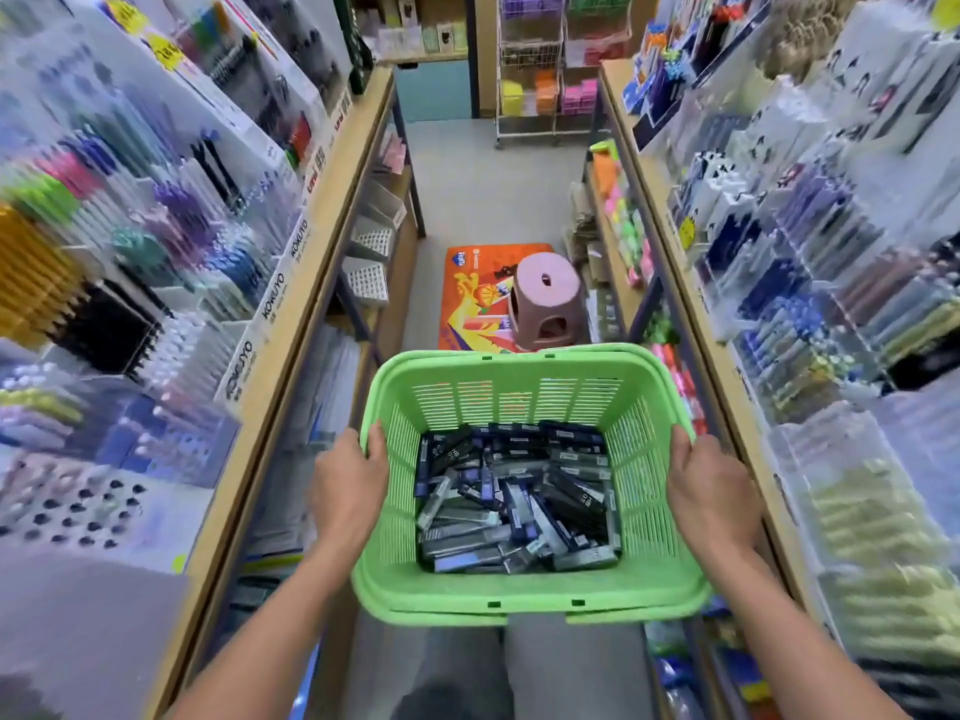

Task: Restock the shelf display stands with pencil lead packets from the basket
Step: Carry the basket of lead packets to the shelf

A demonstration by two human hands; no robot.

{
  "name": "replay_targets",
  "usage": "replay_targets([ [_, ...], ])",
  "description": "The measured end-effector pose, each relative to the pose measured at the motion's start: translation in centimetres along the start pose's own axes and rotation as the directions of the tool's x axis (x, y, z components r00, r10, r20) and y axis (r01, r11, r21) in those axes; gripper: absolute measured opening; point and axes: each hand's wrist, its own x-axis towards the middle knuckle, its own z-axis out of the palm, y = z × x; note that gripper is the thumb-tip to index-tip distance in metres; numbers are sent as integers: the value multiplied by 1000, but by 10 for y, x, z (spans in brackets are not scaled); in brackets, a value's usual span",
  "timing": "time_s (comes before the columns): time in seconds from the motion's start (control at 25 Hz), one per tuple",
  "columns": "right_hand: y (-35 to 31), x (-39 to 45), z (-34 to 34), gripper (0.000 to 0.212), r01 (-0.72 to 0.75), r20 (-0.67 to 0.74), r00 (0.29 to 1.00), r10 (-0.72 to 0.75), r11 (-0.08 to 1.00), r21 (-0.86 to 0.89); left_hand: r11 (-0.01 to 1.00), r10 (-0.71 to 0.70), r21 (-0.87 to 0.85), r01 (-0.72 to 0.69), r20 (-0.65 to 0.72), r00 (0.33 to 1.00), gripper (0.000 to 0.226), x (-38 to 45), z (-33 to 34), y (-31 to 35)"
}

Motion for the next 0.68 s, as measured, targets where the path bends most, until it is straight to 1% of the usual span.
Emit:
replay_targets([
  [0.04,-20,39,13,56,3,1,1000,-3,1000,-20,1000,-8,4,8,-5,1000,50,40,17,12],
  [0.08,-28,49,14,56,34,-16,999,-35,998,-43,1000,-3,14,3,-6,1000,51,52,20,17],
  [0.16,-66,124,44,55,28,-14,1000,-28,999,-31,1000,-24,-7,24,6,1000,52,135,49,40],
  [0.2,-84,158,56,55,29,-14,999,-30,998,-61,1000,-24,0,24,15,1000,52,170,59,52],
  [0.32,-141,257,78,57,46,-10,999,-47,995,-88,997,-44,-71,45,11,999,50,262,78,91],
  [0.4,-176,318,90,56,93,8,996,-92,991,-93,995,-68,-71,67,-12,998,48,313,91,111],
  [0.48,-208,379,110,54,127,39,991,-124,987,-94,990,-129,-68,126,-39,991,47,360,111,129],
  [0.56,-234,436,134,61,182,43,983,-178,978,-99,980,-195,-44,193,-64,979,48,400,130,142],
  [0.68,-280,534,179,64,294,110,952,-285,953,-73,948,-317,-36,315,-121,941,50,460,164,167],
])
